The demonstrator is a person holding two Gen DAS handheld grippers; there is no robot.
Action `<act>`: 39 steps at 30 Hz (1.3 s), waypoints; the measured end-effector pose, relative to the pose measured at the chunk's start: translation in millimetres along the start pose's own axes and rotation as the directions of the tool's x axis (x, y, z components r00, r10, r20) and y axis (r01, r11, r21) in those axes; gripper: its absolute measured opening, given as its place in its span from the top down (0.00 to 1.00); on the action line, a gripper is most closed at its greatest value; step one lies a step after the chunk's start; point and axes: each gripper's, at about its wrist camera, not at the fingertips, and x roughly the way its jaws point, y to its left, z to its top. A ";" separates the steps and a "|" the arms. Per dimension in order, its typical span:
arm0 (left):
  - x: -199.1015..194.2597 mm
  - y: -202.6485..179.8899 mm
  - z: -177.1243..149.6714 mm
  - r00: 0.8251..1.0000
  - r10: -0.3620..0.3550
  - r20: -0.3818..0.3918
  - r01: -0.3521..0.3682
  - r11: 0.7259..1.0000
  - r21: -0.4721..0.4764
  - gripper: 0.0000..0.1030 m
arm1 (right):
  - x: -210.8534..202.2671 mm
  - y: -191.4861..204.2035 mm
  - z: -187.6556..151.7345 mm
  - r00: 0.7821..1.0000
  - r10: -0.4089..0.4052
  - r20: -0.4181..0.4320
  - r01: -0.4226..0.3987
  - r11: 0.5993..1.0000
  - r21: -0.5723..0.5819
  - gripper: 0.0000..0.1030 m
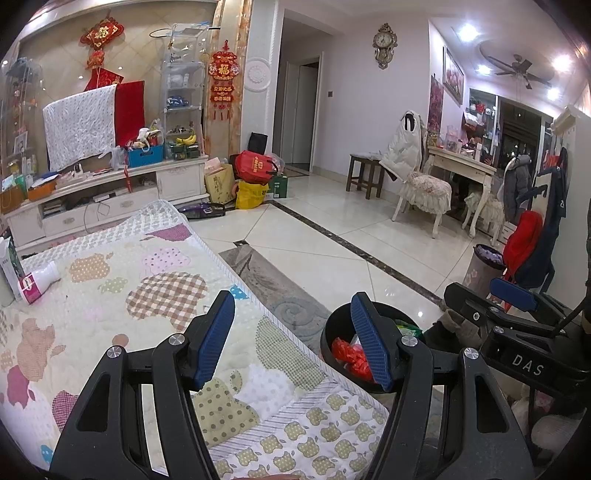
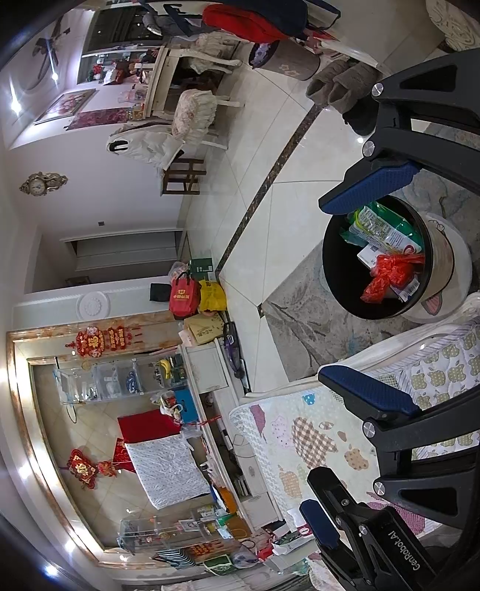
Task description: Collect trash
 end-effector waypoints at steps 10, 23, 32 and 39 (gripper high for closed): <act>-0.3 -0.5 -1.3 1.000 0.002 -0.004 -0.002 1.000 -0.001 0.37 | 0.0 0.5 0.4 1.000 0.000 0.000 0.000 1.000 0.000 0.20; -3.4 4.9 1.1 1.000 0.009 0.001 -0.009 1.000 -0.023 0.37 | 0.1 2.4 7.5 1.000 0.001 0.032 0.000 1.000 -0.022 0.20; -6.7 9.6 6.2 1.000 0.012 0.018 -0.011 0.999 -0.034 0.37 | -6.2 8.2 16.9 0.998 -0.003 0.059 0.004 0.999 -0.033 0.20; -11.0 9.5 9.3 0.999 0.008 0.033 -0.007 0.999 -0.039 0.37 | -11.5 10.3 23.6 0.997 -0.002 0.077 0.005 0.999 -0.040 0.19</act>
